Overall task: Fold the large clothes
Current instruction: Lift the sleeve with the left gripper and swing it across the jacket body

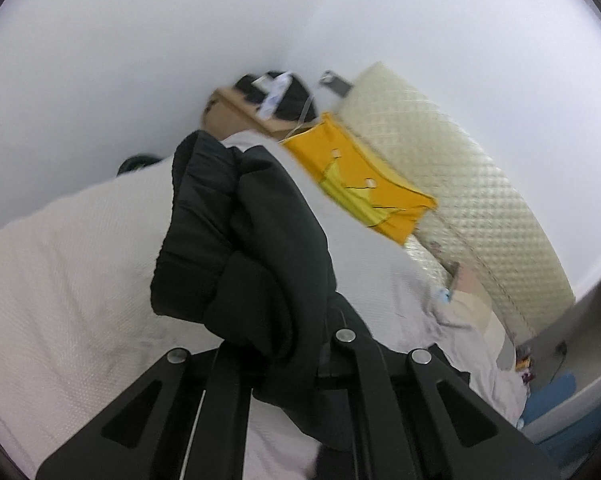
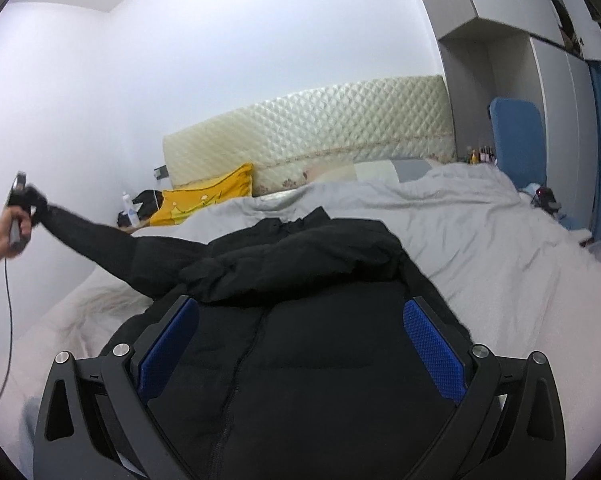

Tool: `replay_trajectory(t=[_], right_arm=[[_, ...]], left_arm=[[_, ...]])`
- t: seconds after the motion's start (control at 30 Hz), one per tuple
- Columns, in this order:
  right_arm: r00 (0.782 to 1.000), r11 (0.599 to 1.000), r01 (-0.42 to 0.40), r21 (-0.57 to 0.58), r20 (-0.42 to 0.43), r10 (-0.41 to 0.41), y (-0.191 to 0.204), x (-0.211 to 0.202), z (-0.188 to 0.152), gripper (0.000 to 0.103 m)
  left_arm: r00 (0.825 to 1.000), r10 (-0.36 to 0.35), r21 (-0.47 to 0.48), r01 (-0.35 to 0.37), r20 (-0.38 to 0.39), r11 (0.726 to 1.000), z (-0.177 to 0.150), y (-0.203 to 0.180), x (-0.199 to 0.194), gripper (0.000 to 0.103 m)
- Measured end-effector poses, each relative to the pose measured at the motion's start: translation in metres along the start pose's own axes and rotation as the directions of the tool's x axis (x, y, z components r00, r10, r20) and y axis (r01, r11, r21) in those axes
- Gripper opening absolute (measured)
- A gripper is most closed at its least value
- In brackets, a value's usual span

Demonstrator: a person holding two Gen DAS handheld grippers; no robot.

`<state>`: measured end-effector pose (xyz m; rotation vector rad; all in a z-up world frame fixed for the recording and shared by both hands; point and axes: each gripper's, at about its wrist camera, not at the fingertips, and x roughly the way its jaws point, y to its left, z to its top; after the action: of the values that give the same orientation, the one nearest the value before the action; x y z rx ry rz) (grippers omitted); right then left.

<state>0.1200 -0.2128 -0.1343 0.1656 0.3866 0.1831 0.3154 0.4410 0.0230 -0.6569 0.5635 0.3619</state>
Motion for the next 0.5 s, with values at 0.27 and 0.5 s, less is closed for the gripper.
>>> replay_trajectory(t=[0.27,0.5], right_arm=[[0.999,1.0,-0.012,-0.017,0.037,0.013,-0.014,-0.024,0.004,0.103],[0.997,1.0,-0.016,-0.009,0.072,0.017,-0.032,-0.041,0.005,0.103]], left_arm=[[0.998,-0.054,0.157,0.048,0.037,0.986,-0.027,-0.099,-0.033,0.006],[0.992,-0.117,0.309,0.099,0.04,0.946,-0.067,-0.186,-0.047,0.006]])
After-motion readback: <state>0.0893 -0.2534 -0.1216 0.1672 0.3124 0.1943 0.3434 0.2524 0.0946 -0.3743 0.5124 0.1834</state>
